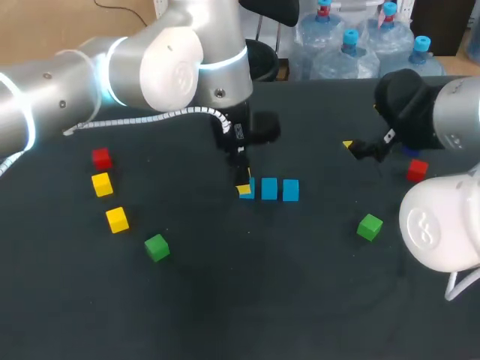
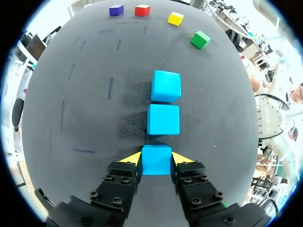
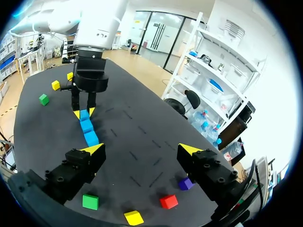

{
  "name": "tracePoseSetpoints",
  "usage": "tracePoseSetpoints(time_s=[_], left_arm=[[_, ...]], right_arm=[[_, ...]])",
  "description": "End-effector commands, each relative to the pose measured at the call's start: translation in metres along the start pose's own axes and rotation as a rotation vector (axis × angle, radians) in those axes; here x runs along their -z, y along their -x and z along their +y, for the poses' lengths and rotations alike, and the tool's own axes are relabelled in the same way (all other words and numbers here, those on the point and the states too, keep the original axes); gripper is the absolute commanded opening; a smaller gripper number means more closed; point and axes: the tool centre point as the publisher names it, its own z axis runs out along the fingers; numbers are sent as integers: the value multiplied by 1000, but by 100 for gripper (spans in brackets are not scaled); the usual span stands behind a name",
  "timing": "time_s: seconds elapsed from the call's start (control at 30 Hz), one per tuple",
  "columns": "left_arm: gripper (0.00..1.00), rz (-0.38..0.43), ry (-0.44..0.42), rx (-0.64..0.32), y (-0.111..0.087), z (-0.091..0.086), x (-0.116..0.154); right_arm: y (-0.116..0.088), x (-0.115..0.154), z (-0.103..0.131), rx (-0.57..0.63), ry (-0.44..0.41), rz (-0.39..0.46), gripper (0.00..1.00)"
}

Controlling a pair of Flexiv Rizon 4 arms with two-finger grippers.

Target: Place the blue cubes, place green cubes on the blue cubes, place the yellow cubes on the green cubes, then place the red cubes on the yellow cubes, and place purple cube on the red cubes.

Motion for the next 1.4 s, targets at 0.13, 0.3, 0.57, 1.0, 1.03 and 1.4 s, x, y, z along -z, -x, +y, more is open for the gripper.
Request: tracePoseSetpoints(time_s=[0.13, 0.3, 0.57, 1.0, 1.03, 1.4], left_arm=[[0, -5, -10, 11, 2, 10, -14], [0, -12, -5, 17, 3, 12, -11], [0, -10, -5, 8, 2, 9, -7], [0, -14, 3, 6, 1, 7, 0], [0, -14, 3, 6, 1, 7, 1], [0, -13, -3, 3, 2, 2, 1]], right_arm=[[0, 1, -1, 0, 2, 1, 100], [0, 1, -1, 0, 2, 1, 100], [0, 1, -1, 0, 2, 1, 100], [0, 1, -1, 0, 2, 1, 100], [0, 1, -1, 0, 2, 1, 100], [0, 1, -1, 0, 2, 1, 100]])
